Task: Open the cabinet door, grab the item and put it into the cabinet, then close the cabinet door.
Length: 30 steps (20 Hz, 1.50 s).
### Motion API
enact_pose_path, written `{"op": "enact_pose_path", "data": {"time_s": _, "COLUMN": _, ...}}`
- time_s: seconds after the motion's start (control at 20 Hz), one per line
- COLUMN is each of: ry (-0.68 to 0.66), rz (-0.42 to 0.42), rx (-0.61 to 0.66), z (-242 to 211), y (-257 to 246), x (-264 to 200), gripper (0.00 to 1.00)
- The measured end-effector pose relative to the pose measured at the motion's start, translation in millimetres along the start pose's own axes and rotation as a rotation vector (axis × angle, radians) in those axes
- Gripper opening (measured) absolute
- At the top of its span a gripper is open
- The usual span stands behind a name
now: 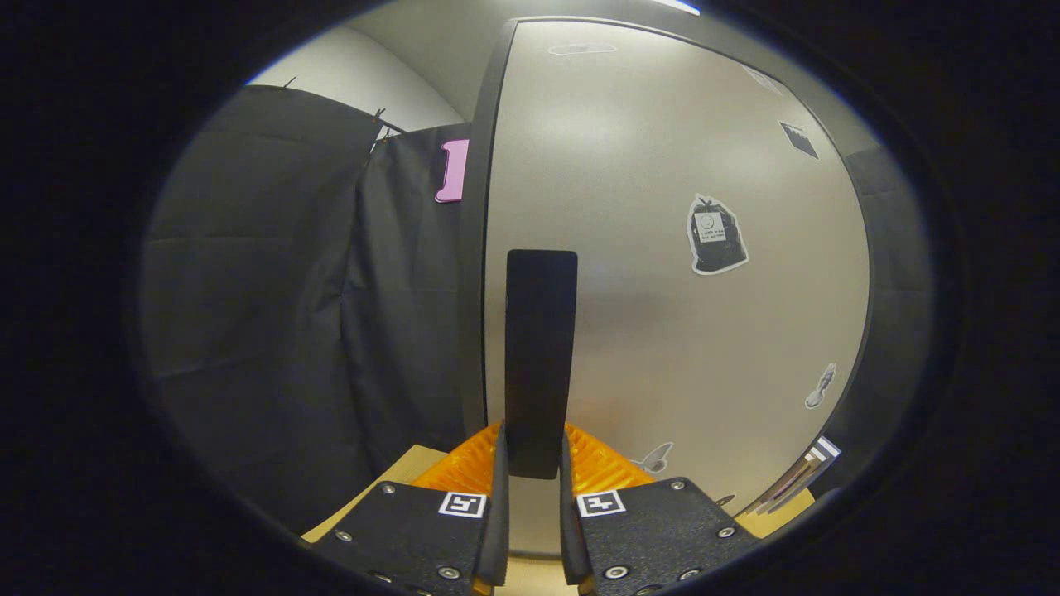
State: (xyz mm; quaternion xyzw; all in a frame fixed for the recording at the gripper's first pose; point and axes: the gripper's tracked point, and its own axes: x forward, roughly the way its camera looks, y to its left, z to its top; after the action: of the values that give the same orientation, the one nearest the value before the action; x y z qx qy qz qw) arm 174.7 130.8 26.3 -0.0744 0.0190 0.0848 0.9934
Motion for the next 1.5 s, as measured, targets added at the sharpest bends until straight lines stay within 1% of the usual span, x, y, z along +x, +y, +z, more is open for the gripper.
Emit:
{"op": "enact_pose_path", "data": {"time_s": 0.4, "ry": 0.001, "rz": 0.068, "rx": -0.008, "z": 0, "y": 6, "x": -24, "gripper": 0.26}}
{"op": "enact_pose_path", "data": {"time_s": 0.8, "ry": 0.031, "rz": 0.162, "rx": -0.007, "z": 3, "y": 6, "x": -72, "gripper": 0.26}}
{"op": "enact_pose_path", "data": {"time_s": 1.25, "ry": 0.040, "rz": 0.323, "rx": 0.008, "z": -2, "y": -7, "x": -84, "gripper": 0.26}}
{"op": "enact_pose_path", "data": {"time_s": 1.5, "ry": 0.045, "rz": 0.393, "rx": 0.009, "z": -4, "y": -14, "x": -87, "gripper": 0.26}}
